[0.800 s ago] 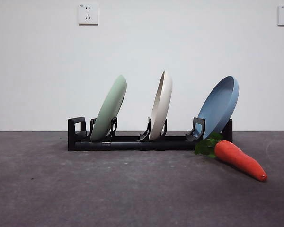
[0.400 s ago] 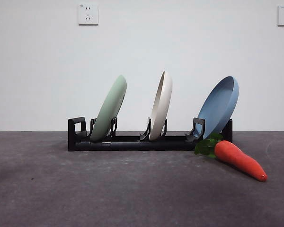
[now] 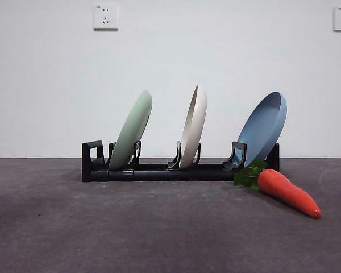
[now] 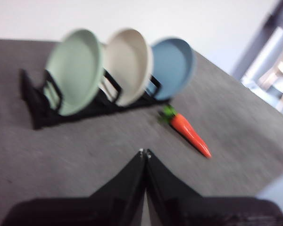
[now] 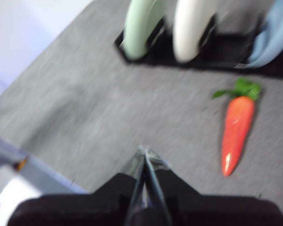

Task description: Take the green plate from the plate rack,put the plate on the table,take the carrot from the table,put the carrot in the plate

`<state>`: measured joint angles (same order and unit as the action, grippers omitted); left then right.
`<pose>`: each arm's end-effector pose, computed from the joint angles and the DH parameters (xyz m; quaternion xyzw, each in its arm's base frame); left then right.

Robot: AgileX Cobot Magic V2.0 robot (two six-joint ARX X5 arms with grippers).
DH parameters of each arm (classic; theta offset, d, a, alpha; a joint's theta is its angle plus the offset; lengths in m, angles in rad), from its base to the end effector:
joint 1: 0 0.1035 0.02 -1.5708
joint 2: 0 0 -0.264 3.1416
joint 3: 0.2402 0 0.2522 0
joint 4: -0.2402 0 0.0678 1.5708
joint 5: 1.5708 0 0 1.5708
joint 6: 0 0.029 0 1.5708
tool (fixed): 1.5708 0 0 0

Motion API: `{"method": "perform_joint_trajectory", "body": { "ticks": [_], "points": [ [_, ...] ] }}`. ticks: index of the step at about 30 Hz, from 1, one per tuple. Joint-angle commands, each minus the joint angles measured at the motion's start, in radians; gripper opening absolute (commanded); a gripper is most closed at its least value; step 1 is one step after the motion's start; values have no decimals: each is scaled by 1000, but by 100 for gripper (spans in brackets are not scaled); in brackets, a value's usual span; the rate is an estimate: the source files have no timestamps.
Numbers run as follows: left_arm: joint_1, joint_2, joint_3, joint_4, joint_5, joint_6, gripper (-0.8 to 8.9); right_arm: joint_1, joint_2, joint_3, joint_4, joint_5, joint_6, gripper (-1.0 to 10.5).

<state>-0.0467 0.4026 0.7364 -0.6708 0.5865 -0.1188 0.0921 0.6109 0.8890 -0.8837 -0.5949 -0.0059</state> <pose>0.0748 -0.0196 0.3135 -0.1003 0.1796 -0.2968 0.9325 0.0964 0.0252 0.3276 0.0715 0.2879 0.3223 0.8990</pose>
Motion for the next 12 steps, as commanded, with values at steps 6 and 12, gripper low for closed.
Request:
{"method": "perform_joint_trajectory", "body": {
  "ticks": [6, 12],
  "points": [
    [2, 66, 114, -202, 100, 183, -8, 2, 104, 88, -176, -108, -179, -11],
    [3, 68, 116, -209, 94, 182, 43, 2, 109, 88, -159, -106, -173, 15]
  ]
}}
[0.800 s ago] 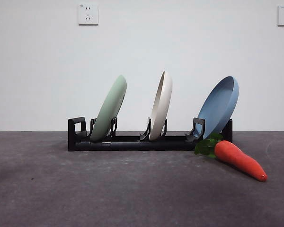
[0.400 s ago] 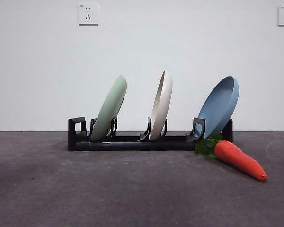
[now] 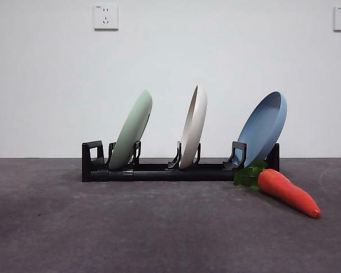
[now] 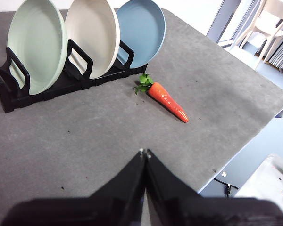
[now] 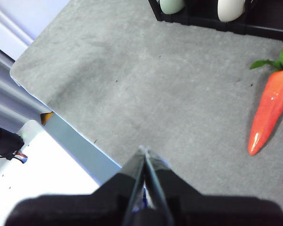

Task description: Take the green plate from the plate rack,put the plate on the table,take the carrot from the table,put the carrot in the plate

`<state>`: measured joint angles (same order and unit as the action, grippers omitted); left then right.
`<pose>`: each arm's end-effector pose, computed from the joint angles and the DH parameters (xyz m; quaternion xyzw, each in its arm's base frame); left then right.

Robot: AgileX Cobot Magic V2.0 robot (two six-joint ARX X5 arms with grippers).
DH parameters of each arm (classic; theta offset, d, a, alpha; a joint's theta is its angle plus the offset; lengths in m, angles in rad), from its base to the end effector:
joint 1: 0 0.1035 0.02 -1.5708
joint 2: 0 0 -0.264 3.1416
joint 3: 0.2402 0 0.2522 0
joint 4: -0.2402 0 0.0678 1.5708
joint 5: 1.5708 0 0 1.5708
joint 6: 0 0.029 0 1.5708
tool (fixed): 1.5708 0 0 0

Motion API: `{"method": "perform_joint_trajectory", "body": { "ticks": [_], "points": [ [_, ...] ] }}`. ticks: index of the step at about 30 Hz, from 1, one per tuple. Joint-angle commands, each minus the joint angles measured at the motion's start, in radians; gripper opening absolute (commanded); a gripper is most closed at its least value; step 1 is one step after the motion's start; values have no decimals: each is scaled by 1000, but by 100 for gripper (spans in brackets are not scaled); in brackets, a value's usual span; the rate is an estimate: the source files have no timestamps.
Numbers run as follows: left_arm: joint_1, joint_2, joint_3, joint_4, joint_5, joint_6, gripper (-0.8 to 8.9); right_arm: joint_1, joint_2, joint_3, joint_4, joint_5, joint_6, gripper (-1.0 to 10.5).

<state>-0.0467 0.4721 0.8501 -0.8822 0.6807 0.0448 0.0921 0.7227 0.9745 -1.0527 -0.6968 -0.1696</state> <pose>0.0686 -0.0215 0.3261 -0.0575 0.2292 -0.3497 0.9066 0.1048 0.0284 0.3326 0.0437 0.3408 0.3841 0.8569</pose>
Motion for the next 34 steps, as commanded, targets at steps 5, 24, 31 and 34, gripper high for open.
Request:
{"method": "perform_joint_trajectory", "body": {
  "ticks": [5, 24, 31, 34],
  "points": [
    [3, -1, 2, 2, -65, 0, 591, 2, -3, 3, 30, 17, 40, 566],
    [-37, 272, 88, 255, -74, -21, 594, 2, -3, 3, 28, 49, 50, 692],
    [-150, 523, 195, 416, -135, -15, 593, 2, -3, 3, 27, 49, 50, 692],
    [-199, 635, 246, 479, -192, -7, 593, 2, -3, 3, 27, 50, 50, 692]
  ]
}}
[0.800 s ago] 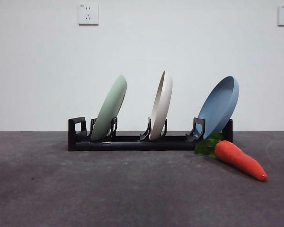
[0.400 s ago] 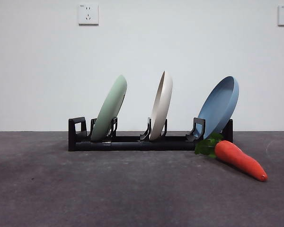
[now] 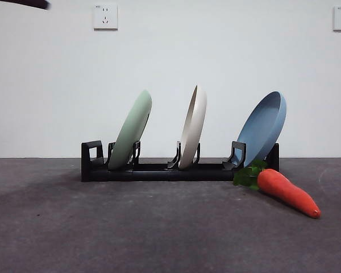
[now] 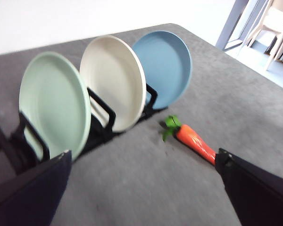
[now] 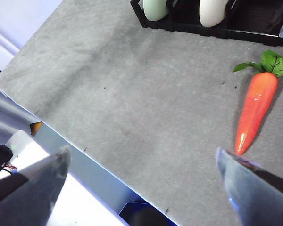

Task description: Take the green plate from the plate rack,put the plate on the table,take the carrot from the table,put the carrot in the plate

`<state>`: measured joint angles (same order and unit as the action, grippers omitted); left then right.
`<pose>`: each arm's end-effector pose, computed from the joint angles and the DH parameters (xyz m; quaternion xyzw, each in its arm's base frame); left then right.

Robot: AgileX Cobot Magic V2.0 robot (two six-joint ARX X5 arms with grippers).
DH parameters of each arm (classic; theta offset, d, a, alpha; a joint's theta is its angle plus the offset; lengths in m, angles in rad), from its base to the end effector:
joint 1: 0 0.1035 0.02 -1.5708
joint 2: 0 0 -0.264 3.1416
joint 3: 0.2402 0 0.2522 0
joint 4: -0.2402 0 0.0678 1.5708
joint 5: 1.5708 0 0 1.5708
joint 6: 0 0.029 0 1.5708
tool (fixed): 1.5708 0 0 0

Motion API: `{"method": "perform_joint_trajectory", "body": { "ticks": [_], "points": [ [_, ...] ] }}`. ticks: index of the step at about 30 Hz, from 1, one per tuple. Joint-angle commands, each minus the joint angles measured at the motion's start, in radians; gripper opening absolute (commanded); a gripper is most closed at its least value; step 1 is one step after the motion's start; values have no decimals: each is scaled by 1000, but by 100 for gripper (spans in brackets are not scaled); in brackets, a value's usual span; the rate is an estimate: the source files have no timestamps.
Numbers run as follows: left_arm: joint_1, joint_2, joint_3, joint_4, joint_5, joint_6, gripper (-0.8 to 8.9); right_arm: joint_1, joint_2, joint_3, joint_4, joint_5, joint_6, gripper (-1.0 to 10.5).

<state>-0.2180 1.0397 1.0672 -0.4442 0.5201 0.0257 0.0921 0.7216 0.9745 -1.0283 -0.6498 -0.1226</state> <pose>0.2063 -0.0605 0.3602 -0.0194 0.1999 -0.3555 0.9128 0.1068 0.0275 0.3337 0.0510 0.3422 0.3572 0.8676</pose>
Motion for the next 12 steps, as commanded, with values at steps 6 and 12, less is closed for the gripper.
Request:
{"method": "perform_joint_trajectory", "body": {
  "ticks": [6, 12],
  "points": [
    [-91, 292, 138, 119, -122, 62, 593, 2, -2, 3, -4, 3, 3, 692],
    [-123, 506, 241, 164, -181, 87, 593, 2, -2, 3, -14, 6, 3, 692]
  ]
}}
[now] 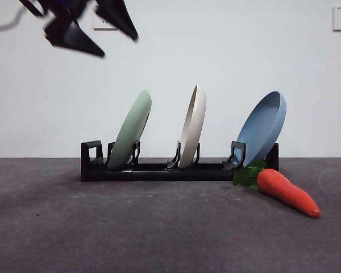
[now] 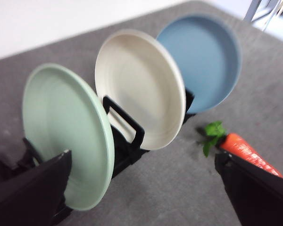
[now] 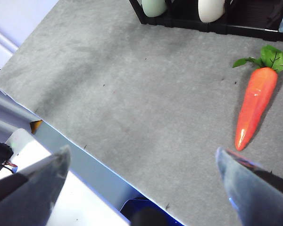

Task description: Take the green plate from the plate rack,put the plate on the table,take the carrot from the table,put the carrot in the plate

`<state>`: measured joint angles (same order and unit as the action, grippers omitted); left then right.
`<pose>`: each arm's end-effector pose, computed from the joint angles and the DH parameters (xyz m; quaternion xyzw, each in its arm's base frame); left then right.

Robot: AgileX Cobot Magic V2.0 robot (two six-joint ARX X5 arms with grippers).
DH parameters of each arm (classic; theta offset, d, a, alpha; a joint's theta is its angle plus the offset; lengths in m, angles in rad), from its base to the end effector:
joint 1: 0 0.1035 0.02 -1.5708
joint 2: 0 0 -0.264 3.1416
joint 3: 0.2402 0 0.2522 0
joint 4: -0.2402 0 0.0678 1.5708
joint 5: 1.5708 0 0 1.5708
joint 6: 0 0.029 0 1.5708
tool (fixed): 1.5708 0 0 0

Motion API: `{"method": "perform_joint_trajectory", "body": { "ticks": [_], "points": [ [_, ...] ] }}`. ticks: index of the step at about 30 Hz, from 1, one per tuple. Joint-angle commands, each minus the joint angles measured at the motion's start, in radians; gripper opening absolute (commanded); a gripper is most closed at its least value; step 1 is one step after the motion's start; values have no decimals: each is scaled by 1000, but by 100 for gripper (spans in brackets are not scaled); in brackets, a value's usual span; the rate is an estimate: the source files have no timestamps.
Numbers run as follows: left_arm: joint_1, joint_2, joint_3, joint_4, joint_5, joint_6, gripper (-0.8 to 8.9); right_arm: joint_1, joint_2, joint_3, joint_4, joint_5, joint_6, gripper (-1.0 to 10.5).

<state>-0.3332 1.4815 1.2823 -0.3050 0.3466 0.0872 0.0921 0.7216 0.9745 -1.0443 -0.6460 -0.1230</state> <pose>0.3102 -0.1178 0.3309 0.0381 0.2351 -0.3334 0.9122 0.1058 0.0273 0.3326 0.0523 0.3496 0.3550 0.8655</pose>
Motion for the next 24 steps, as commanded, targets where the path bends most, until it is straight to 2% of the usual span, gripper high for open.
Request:
{"method": "perform_joint_trajectory", "body": {
  "ticks": [1, 11, 17, 20, 22, 24],
  "points": [
    [-10, 91, 36, 38, -7, 27, 593, 2, -2, 3, 2, 2, 3, 692],
    [-34, 288, 60, 230, -121, 49, 593, 2, -2, 3, -19, 3, 3, 691],
    [-39, 344, 60, 275, -164, 50, 593, 2, -2, 3, -20, 52, 3, 691],
    [-40, 363, 60, 283, -168, 50, 589, 2, -2, 3, -21, 51, 3, 691],
    [-41, 371, 60, 278, -169, 49, 512, 2, -2, 3, -21, 51, 3, 691],
    [-46, 377, 60, 277, -169, 49, 396, 2, -2, 3, -21, 51, 3, 691]
  ]
}}
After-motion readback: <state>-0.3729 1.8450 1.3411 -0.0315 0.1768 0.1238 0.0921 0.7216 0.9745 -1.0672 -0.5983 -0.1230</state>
